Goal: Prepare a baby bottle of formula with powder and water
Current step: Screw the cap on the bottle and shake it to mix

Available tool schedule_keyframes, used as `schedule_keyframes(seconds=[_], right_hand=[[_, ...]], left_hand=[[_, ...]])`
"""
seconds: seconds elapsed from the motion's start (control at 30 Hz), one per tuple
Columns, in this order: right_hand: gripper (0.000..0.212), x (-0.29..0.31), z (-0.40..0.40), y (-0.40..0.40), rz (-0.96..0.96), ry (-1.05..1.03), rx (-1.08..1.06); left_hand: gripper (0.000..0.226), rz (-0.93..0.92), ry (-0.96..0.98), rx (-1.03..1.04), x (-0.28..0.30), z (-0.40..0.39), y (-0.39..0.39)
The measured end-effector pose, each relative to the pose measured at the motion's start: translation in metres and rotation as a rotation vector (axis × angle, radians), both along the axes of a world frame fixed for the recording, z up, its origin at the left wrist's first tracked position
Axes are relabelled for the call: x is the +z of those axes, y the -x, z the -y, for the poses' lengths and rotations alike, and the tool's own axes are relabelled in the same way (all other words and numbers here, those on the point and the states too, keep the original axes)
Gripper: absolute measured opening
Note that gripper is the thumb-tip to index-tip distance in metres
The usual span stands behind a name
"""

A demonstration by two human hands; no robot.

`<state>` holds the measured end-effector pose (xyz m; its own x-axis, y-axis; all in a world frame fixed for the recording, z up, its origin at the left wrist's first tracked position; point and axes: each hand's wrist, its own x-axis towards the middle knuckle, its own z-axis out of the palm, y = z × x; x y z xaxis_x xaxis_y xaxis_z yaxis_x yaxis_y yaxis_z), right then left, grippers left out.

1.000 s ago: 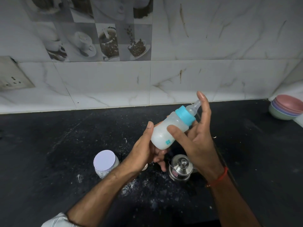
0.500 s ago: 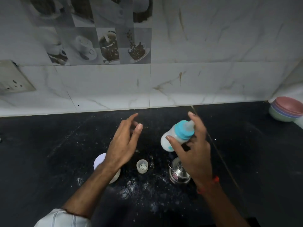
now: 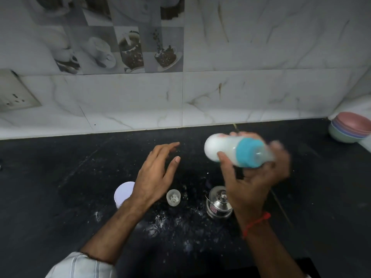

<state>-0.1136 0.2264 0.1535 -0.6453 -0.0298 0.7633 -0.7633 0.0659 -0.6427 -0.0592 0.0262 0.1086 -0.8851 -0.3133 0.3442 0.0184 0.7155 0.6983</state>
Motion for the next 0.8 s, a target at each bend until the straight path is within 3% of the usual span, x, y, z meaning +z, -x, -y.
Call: schedule_keyframes(seconds=[0.1,0.2,0.3,0.43,0.7,0.8], right_hand=[[0.078,-0.033,0.002,0.008,0.481,-0.192,0.172],[0.078,-0.043,-0.002,0.006,0.712,0.013,0.219],[0.077,-0.042,-0.003,0.007,0.794,0.155,0.272],[0.075,-0.039,0.001,0.008,0.86,0.183,0.325],[0.081,-0.052,0.019,0.028,0.869,0.064,0.336],[0.087,-0.065,0.026,0.039,0.81,-0.088,0.288]], left_hand=[[0.041,-0.015,0.005,-0.036,0.001,-0.002,-0.002],[0.04,-0.052,-0.025,-0.059,0.002,-0.001,-0.002],[0.038,-0.081,-0.115,-0.039,0.002,0.0,-0.001],[0.036,-0.083,-0.138,-0.043,0.001,0.002,-0.006],[0.034,-0.06,-0.35,0.028,-0.006,0.012,-0.028],[0.035,-0.08,-0.36,0.054,-0.01,0.02,-0.039]])
